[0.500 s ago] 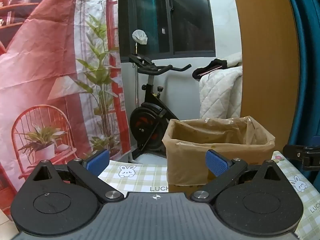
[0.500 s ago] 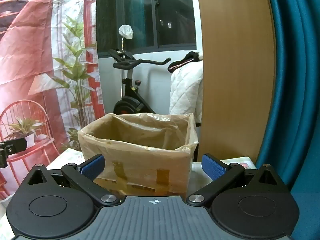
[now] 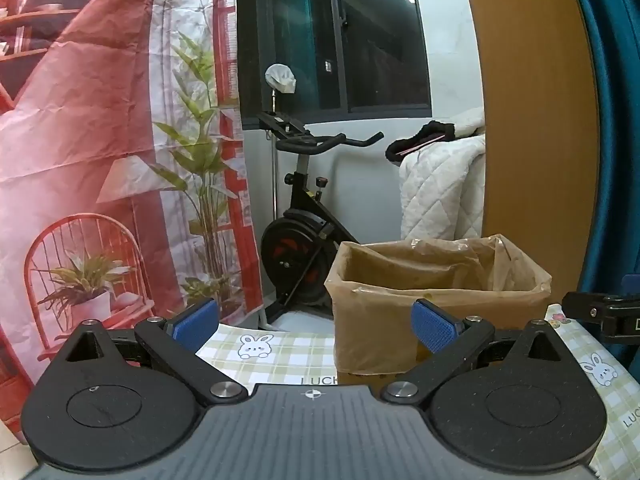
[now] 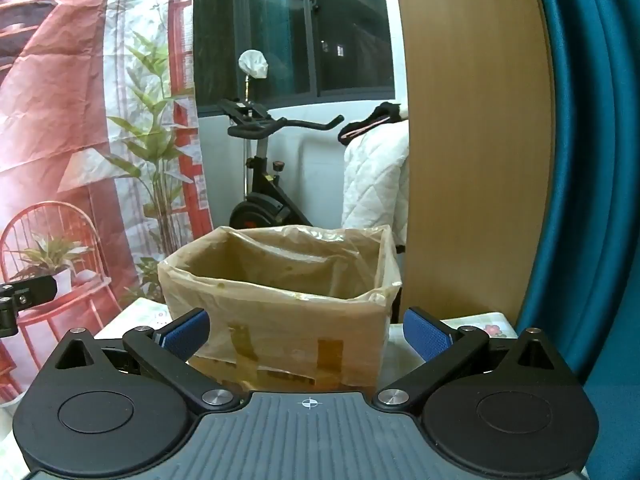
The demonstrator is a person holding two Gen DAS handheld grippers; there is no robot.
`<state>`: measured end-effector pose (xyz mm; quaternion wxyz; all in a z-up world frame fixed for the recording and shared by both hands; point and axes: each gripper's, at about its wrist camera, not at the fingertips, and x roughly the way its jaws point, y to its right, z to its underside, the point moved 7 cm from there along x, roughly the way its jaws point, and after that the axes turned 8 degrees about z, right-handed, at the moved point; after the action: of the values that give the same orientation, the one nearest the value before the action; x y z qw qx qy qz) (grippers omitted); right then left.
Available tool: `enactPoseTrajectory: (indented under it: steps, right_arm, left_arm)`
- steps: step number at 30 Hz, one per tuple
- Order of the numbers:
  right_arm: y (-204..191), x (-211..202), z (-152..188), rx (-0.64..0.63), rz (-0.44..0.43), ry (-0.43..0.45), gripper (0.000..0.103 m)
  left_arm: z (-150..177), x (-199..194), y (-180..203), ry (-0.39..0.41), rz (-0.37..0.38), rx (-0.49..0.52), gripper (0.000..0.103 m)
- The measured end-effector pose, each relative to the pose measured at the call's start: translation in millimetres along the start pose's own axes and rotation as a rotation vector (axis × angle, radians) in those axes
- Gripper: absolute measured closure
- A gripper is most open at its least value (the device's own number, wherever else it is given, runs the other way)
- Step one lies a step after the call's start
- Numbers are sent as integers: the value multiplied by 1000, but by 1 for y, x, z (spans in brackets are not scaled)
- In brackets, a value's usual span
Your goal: Organize snacks
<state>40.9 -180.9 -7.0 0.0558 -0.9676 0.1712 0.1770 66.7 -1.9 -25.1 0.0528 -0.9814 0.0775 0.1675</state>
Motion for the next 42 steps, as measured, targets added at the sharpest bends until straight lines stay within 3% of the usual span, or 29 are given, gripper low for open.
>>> enactPoseTrajectory:
  steps: [42]
  right_arm:
    - [1,9,15,-3,9,-28,0]
  left_arm:
    - [6,1,0,-22,41,-14,0]
